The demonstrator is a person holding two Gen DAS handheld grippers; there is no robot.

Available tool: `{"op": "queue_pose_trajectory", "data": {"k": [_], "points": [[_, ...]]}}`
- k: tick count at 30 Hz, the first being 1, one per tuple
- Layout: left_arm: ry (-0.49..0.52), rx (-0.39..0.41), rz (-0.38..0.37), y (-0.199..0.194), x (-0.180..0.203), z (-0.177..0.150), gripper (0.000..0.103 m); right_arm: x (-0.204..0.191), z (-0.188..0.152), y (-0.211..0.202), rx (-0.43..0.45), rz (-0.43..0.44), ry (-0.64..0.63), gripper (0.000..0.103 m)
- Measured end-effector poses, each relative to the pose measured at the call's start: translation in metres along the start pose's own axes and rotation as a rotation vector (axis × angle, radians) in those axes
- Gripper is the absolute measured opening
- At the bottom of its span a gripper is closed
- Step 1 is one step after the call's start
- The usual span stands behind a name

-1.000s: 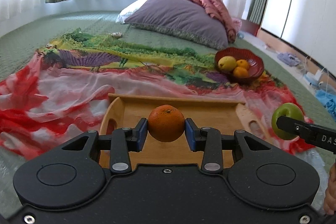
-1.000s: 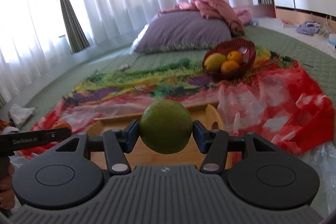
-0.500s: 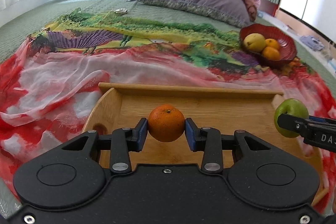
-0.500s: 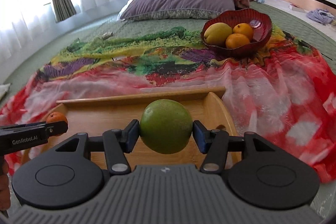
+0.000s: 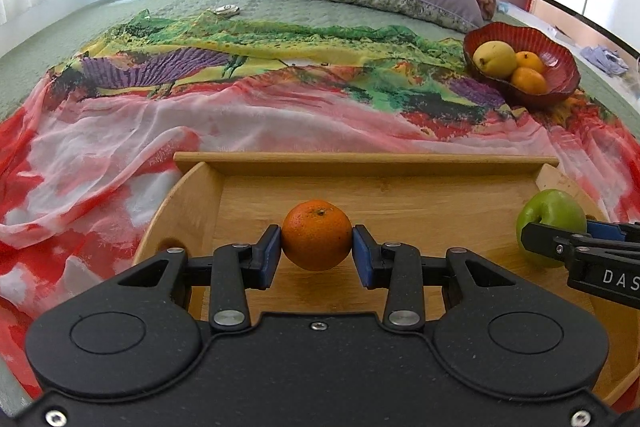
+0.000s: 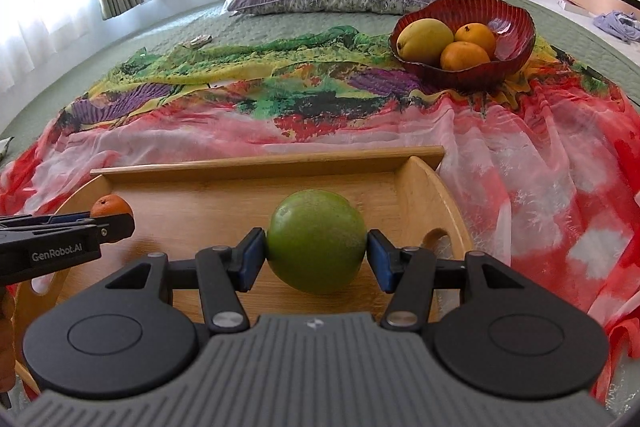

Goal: Organize fruits
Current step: 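Carry the tangerine with the left tool while the right tool carries the apple over the tray, then open the left tool on the tray while the right tool releases the apple beside it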

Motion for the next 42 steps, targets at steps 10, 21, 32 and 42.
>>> {"op": "queue_pose_trajectory", "data": {"k": [10, 21, 32, 42], "points": [[-0.001, -0.023, 0.011, 0.007, 0.001, -0.005, 0.036, -0.001, -0.003, 0.001, -0.007, -0.001, -0.010, 0.058], [0.001, -0.025, 0.015, 0.007, 0.002, -0.004, 0.037, -0.001, -0.004, 0.001, -0.008, -0.003, -0.015, 0.059], [0.018, -0.034, 0.018, 0.007, 0.001, -0.006, 0.042, 0.000, -0.005, 0.000, -0.011, -0.002, -0.009, 0.060], [0.035, 0.014, 0.015, -0.021, 0.002, -0.007, 0.077, -0.001, -0.005, -0.023, 0.016, 0.038, -0.006, 0.079]]}}
Point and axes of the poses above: each gripper's, at about its wrist camera, not at the fingertips, and y roughly the way its jaws point, x to its right, z to its top, the point moved 7 cm from there along y, roughly the way its jaws point, and after that the axes turned 5 degrees about y, right-handed, at the moved point
